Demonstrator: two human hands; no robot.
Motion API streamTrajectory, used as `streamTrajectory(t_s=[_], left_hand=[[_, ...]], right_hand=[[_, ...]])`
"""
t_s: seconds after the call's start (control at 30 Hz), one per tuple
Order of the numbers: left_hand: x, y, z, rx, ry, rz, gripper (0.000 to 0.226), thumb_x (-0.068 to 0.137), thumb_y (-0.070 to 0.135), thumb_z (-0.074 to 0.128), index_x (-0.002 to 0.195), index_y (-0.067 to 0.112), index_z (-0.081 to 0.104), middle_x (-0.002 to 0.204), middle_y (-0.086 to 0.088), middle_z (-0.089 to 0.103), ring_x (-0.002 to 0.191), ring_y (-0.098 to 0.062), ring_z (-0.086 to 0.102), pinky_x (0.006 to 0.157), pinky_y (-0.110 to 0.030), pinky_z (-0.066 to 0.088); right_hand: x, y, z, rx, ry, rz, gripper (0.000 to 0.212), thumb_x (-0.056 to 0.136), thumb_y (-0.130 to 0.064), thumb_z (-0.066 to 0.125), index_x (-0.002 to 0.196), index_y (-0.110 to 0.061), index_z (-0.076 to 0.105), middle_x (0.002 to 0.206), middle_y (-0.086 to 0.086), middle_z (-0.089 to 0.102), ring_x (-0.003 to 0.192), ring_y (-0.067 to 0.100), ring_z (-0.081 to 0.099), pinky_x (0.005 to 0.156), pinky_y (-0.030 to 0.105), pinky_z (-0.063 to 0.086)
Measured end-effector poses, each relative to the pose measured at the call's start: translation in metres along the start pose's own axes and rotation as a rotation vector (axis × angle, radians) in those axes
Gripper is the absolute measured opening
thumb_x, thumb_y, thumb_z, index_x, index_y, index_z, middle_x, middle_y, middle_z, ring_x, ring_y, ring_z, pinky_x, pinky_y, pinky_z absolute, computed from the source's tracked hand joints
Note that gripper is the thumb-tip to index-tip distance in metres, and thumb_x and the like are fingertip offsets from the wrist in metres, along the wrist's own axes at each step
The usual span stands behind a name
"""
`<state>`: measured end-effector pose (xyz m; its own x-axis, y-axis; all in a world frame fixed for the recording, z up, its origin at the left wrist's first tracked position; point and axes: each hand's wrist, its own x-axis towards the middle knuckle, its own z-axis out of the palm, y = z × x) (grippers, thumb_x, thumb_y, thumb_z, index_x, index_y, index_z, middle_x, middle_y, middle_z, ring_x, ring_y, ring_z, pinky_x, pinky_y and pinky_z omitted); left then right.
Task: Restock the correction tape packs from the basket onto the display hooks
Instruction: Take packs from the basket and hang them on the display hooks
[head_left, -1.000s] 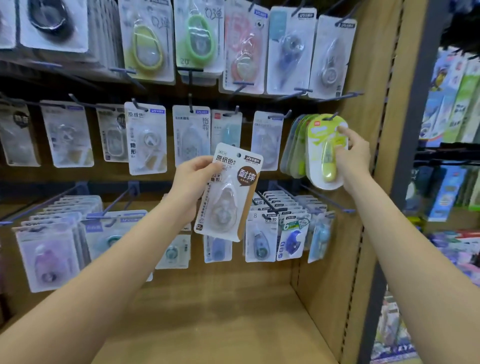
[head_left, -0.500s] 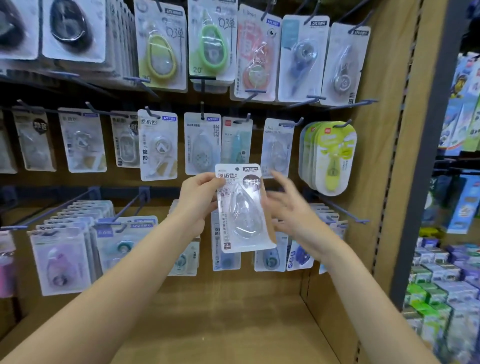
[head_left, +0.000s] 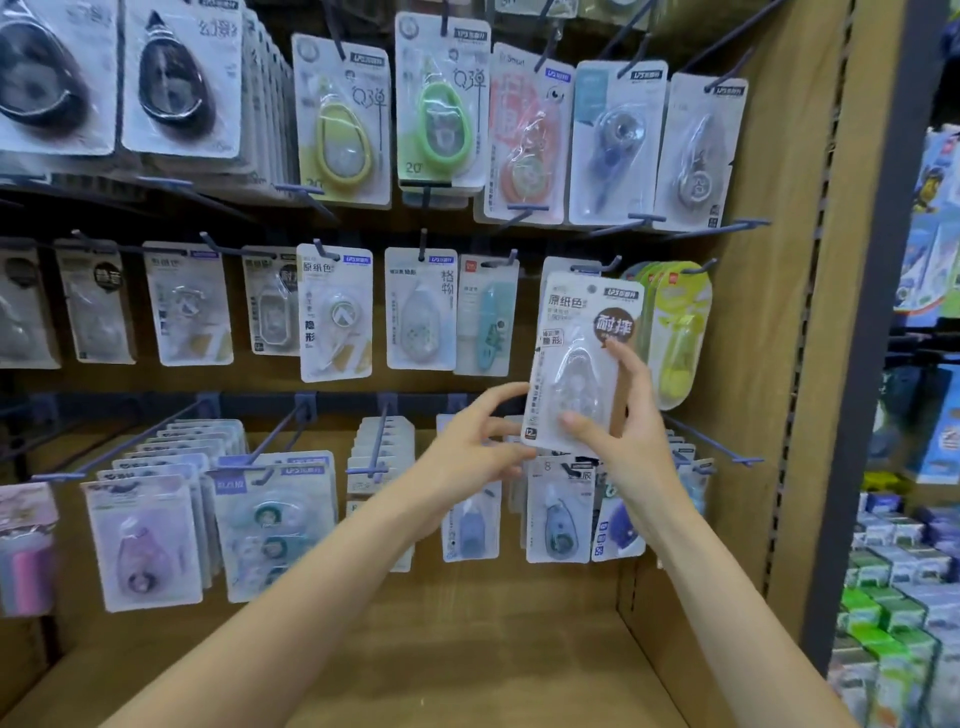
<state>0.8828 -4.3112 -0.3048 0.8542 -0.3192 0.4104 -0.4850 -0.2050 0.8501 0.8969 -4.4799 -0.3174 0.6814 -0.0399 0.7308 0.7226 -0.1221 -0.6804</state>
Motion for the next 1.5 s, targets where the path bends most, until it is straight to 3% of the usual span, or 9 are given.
streamTrajectory(t_s=[0.13, 0.33, 0.5, 0.77, 0.87, 0.97, 1.27, 1.4, 1.5], left_hand=[[-0.007, -0.009, -0.022, 0.029, 0.178, 0.071, 0.050, 0.088, 0.000, 0.057, 0.123, 0.033, 0.045, 0.108, -0.005, 0.065, 0.094, -0.013, 0.063, 0.076, -0.024, 0.055], [-0.034, -0.025, -0.083, 0.245, 0.376, 0.138, 0.048, 0.089, 0.015, 0.060, 0.124, 0.039, 0.040, 0.101, 0.002, 0.063, 0.091, -0.013, 0.064, 0.078, -0.028, 0.055], [-0.054, -0.039, -0.121, 0.235, 0.463, 0.136, 0.052, 0.090, 0.009, 0.057, 0.126, 0.041, 0.038, 0.102, 0.009, 0.062, 0.091, -0.004, 0.063, 0.073, -0.015, 0.052], [-0.092, -0.049, -0.174, 0.248, 0.645, 0.179, 0.055, 0.090, 0.000, 0.053, 0.122, 0.043, 0.038, 0.104, 0.007, 0.061, 0.092, -0.004, 0.062, 0.077, -0.010, 0.048], [-0.108, -0.056, -0.203, 0.279, 0.716, 0.152, 0.055, 0.090, 0.003, 0.055, 0.124, 0.043, 0.039, 0.106, 0.003, 0.062, 0.095, -0.006, 0.062, 0.083, -0.019, 0.048], [-0.124, -0.060, -0.232, 0.299, 0.757, 0.114, 0.055, 0.090, 0.004, 0.055, 0.130, 0.038, 0.040, 0.106, 0.001, 0.064, 0.096, -0.007, 0.062, 0.087, -0.028, 0.050], [-0.145, -0.058, -0.279, 0.238, 0.693, 0.070, 0.058, 0.090, -0.006, 0.049, 0.130, 0.035, 0.040, 0.101, 0.010, 0.064, 0.081, 0.007, 0.063, 0.066, -0.006, 0.047], [-0.137, -0.064, -0.280, 0.217, 0.655, 0.055, 0.061, 0.090, -0.007, 0.048, 0.135, 0.034, 0.038, 0.108, 0.005, 0.064, 0.094, -0.003, 0.063, 0.072, -0.010, 0.049], [-0.132, -0.067, -0.277, 0.214, 0.638, 0.057, 0.062, 0.090, -0.007, 0.046, 0.138, 0.031, 0.037, 0.112, 0.003, 0.063, 0.100, -0.004, 0.062, 0.080, -0.018, 0.051]], right_hand=[[0.009, -0.008, 0.016, 0.075, -0.180, -0.032, 0.062, 0.090, -0.001, 0.056, 0.135, -0.039, 0.036, 0.133, -0.030, 0.040, 0.115, -0.018, 0.045, 0.085, 0.005, 0.043], [0.029, -0.013, 0.082, 0.042, -0.347, -0.043, 0.078, 0.087, -0.002, 0.061, 0.131, -0.056, 0.025, 0.147, -0.009, 0.035, 0.120, 0.010, 0.053, 0.088, 0.019, 0.052], [0.038, -0.018, 0.136, -0.058, -0.399, -0.155, 0.091, 0.084, -0.006, 0.064, 0.139, -0.058, 0.013, 0.154, -0.018, 0.019, 0.137, 0.020, 0.036, 0.108, 0.052, 0.035], [0.045, -0.045, 0.207, -0.103, -0.520, -0.218, 0.090, 0.084, -0.013, 0.063, 0.144, -0.049, 0.006, 0.147, -0.034, 0.013, 0.137, 0.022, 0.036, 0.107, 0.054, 0.035], [0.047, -0.058, 0.241, -0.121, -0.589, -0.248, 0.090, 0.086, -0.007, 0.062, 0.149, -0.037, 0.005, 0.149, -0.027, 0.010, 0.130, 0.007, 0.038, 0.109, 0.042, 0.033], [0.049, -0.070, 0.277, -0.105, -0.655, -0.247, 0.092, 0.084, -0.006, 0.064, 0.148, -0.038, 0.006, 0.156, -0.012, 0.012, 0.141, 0.008, 0.023, 0.112, 0.047, 0.032], [0.057, -0.075, 0.323, 0.018, -0.747, -0.087, 0.091, 0.087, -0.001, 0.061, 0.149, -0.036, 0.004, 0.153, -0.003, 0.025, 0.128, 0.012, 0.045, 0.104, 0.040, 0.043], [0.059, -0.069, 0.318, 0.033, -0.747, -0.068, 0.090, 0.087, 0.002, 0.060, 0.149, -0.036, 0.007, 0.152, -0.011, 0.023, 0.106, -0.016, 0.051, 0.091, 0.016, 0.049], [0.064, -0.066, 0.314, 0.040, -0.733, -0.047, 0.089, 0.086, 0.007, 0.058, 0.149, -0.032, 0.009, 0.131, -0.023, 0.032, 0.086, -0.033, 0.047, 0.072, 0.003, 0.046]])
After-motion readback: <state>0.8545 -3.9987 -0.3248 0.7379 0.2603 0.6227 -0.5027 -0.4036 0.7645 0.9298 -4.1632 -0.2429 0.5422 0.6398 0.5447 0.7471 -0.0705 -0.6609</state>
